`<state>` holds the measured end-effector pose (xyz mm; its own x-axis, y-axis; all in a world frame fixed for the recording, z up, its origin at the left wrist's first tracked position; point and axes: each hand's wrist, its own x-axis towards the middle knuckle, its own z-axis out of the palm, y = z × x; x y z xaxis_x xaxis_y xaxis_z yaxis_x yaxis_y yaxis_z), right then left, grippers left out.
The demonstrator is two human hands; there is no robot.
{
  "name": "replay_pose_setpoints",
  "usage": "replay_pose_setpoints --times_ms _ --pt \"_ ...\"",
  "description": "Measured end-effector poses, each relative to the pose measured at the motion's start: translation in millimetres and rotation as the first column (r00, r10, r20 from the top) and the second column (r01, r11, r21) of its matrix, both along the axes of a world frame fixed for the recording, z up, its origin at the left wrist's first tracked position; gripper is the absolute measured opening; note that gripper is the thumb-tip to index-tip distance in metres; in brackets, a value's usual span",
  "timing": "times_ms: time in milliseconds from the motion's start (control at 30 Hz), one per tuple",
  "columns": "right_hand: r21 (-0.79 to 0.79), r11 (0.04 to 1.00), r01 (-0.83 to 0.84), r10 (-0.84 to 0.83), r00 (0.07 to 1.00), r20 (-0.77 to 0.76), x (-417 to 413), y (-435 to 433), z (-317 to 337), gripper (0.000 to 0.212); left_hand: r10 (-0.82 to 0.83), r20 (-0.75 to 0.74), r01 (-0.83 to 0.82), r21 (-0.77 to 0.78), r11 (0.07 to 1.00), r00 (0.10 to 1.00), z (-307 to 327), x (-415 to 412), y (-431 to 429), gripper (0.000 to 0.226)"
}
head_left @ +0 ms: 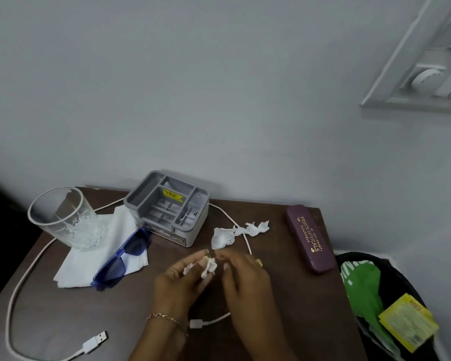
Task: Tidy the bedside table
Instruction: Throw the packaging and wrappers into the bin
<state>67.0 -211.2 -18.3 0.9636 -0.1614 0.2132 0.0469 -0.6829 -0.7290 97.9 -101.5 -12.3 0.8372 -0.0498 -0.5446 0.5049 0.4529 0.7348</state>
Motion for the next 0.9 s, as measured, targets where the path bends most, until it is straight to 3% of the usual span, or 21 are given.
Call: replay_pose_setpoints --times_ms 100,233,400,467,567,667,700,767,800,833,900 --pt "-0.192 0.977 0.098 -0.107 0.993 -0.040 22.4 -7.5 -9.5 0.035 0.050 0.038 -0.051 0.007 0.999 0.998 1.5 3.0 3.8 0.015" --pt "-0.246 0.961 0.127 -0.173 0.969 -0.179 54.3 -12.5 -24.8 0.052 0.055 0.025 -0.053 -0.040 0.998 0.998 2.8 3.6 4.2 0.017" --pt "-0.349 0.927 0.134 -0.153 0.988 -0.028 56.5 -7.9 -44.6 0.014 0.046 0.008 -0.045 -0.057 0.997 0.999 -1.0 6.3 6.2 0.018" --pt "-0.321 0.939 0.127 -0.129 0.992 0.013 53.1 -13.3 -46.6 0.015 0.043 -0.001 -0.043 -0.057 0.997 0.999 -2.4 6.3 5.9 0.019" --pt "-0.131 0.979 0.158 -0.145 0.984 0.107 46.8 -18.8 -27.4 0.021 0.015 0.002 -0.015 -0.068 0.998 1.000 -3.6 6.2 2.6 0.021" --pt "0.235 0.937 0.258 -0.281 0.957 0.070 33.0 -23.0 -0.7 0.026 -0.001 -0.001 0.001 -0.084 0.996 1.000 -6.2 4.3 -4.3 0.022" --pt "0.404 0.880 0.251 -0.270 0.963 -0.010 26.6 -23.4 7.0 0.024 -0.012 -0.005 0.012 -0.090 0.996 1.000 -6.2 3.1 -7.4 0.022" --pt "0.726 0.656 0.204 -0.124 0.979 -0.163 11.6 -22.3 18.1 0.021 -0.049 -0.023 0.046 -0.115 0.992 0.999 -6.1 -0.2 -15.0 0.022" --pt "0.810 0.552 0.196 -0.060 0.979 -0.196 4.2 -21.8 20.1 0.021 -0.079 -0.036 0.073 -0.139 0.988 0.996 -5.7 -2.2 -18.9 0.022" --pt "0.837 0.509 0.200 -0.039 0.977 -0.210 -2.3 -22.0 19.8 0.020 -0.119 -0.048 0.110 -0.165 0.980 0.992 -4.3 -4.2 -22.5 0.022" --pt "0.818 0.528 0.228 -0.062 0.971 -0.231 -12.2 -23.4 15.0 0.019 -0.199 -0.061 0.185 -0.181 0.966 0.978 -3.0 -7.4 -28.6 0.022"
